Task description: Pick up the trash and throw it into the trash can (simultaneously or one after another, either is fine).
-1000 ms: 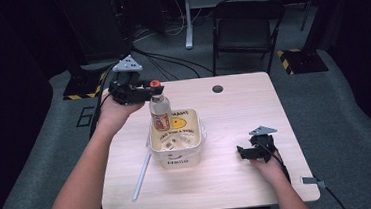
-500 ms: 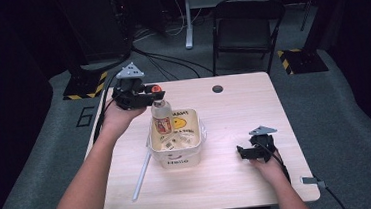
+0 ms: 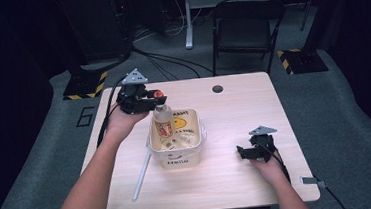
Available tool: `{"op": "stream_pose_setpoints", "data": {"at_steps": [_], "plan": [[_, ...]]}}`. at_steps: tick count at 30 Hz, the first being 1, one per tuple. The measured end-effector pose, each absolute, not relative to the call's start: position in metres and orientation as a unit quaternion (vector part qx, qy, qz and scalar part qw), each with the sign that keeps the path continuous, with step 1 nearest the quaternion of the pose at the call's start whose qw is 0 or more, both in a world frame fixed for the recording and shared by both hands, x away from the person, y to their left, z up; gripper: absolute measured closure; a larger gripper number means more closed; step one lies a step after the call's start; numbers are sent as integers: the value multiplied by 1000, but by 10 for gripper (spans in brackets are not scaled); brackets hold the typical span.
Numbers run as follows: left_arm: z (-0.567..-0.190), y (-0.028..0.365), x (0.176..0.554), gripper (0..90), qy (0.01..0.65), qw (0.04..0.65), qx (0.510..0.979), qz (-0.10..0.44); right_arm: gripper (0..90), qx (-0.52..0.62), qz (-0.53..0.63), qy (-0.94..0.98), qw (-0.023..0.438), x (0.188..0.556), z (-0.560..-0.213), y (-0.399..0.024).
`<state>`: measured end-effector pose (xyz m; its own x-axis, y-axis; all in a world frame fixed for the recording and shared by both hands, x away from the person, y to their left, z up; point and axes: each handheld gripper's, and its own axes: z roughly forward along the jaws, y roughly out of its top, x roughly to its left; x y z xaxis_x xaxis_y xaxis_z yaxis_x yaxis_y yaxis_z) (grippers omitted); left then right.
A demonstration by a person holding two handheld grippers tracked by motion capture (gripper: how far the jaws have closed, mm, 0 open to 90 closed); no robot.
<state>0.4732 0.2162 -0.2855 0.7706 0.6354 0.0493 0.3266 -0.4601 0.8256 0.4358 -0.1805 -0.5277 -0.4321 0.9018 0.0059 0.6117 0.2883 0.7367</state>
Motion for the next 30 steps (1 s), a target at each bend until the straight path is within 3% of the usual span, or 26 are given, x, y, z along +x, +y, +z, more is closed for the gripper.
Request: {"op": "stream_pose_setpoints", "data": {"at_steps": [30], "plan": [[-335, 220, 485, 628, 310, 416, 840, 161, 114, 489, 342, 774, 212, 436, -528, -180]]}}
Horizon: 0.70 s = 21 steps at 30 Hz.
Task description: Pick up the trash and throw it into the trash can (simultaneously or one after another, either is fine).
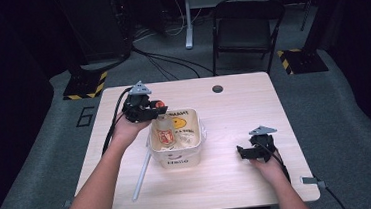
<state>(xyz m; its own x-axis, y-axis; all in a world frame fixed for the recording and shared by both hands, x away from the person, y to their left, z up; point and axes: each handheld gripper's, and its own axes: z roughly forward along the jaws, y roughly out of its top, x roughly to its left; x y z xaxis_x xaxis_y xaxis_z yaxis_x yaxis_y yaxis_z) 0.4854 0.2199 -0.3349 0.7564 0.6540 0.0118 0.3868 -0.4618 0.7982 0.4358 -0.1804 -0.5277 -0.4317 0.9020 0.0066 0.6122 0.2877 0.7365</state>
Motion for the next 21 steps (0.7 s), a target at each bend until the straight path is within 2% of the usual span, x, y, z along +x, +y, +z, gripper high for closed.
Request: {"op": "stream_pose_setpoints", "data": {"at_steps": [21], "plan": [[-350, 225, 487, 626, 318, 429, 831, 157, 114, 489, 342, 774, 212, 436, -528, -180]]}}
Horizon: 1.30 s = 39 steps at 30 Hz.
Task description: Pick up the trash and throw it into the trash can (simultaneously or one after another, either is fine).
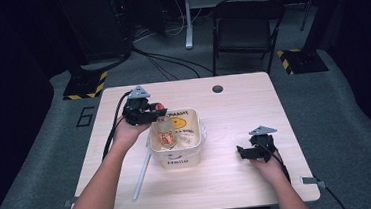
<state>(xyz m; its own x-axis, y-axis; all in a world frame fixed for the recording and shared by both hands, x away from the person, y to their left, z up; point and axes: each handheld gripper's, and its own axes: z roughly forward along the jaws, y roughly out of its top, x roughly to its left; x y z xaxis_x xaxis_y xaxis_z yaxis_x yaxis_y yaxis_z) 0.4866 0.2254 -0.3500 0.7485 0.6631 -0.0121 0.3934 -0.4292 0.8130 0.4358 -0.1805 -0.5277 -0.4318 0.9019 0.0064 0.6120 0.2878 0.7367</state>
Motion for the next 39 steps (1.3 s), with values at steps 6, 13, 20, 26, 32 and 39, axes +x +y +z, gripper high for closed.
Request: {"op": "stream_pose_setpoints", "data": {"at_steps": [6, 13, 20, 26, 32, 39], "plan": [[-345, 228, 484, 575, 323, 438, 823, 165, 114, 489, 342, 774, 212, 436, -528, -180], [-336, 241, 477, 497, 331, 453, 813, 153, 114, 489, 342, 774, 212, 436, -528, -180], [-331, 257, 467, 490, 332, 458, 810, 157, 114, 489, 342, 774, 212, 436, -528, -180], [-329, 271, 457, 489, 333, 460, 807, 162, 114, 489, 342, 774, 212, 436, -528, -180], [-335, 285, 450, 495, 338, 454, 808, 164, 116, 489, 342, 774, 212, 436, -528, -180], [-342, 296, 446, 493, 348, 451, 805, 165, 121, 487, 341, 775, 214, 435, -528, -181]]}}
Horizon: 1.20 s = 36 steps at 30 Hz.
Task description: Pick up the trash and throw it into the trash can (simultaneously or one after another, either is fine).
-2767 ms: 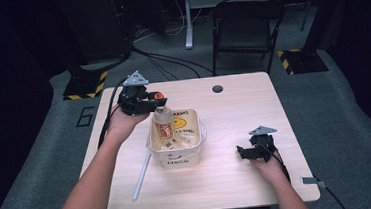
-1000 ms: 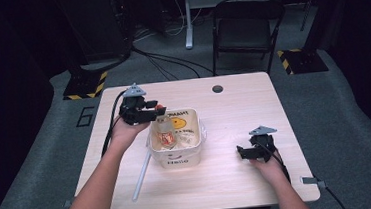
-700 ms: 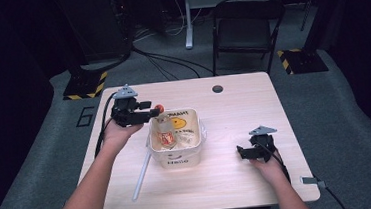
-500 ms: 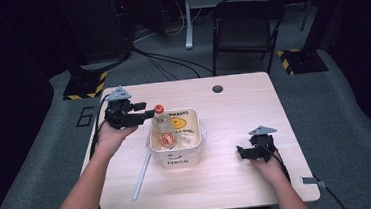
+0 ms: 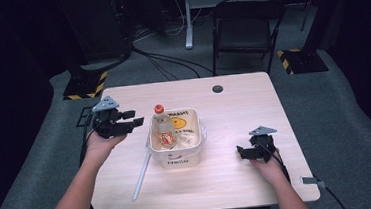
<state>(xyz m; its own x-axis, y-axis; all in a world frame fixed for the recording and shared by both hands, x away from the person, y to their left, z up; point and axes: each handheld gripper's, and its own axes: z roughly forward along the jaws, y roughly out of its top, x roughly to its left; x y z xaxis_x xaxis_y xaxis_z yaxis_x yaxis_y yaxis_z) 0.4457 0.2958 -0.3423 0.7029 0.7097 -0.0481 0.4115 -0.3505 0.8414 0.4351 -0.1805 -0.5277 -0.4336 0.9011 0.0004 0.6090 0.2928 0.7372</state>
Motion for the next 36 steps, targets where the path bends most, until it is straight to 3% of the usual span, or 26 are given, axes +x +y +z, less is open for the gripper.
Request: {"op": "stream_pose_setpoints", "data": {"at_steps": [36], "plan": [[-401, 328, 418, 529, 386, 432, 800, 157, 136, 487, 344, 774, 214, 434, -528, -180]]}}
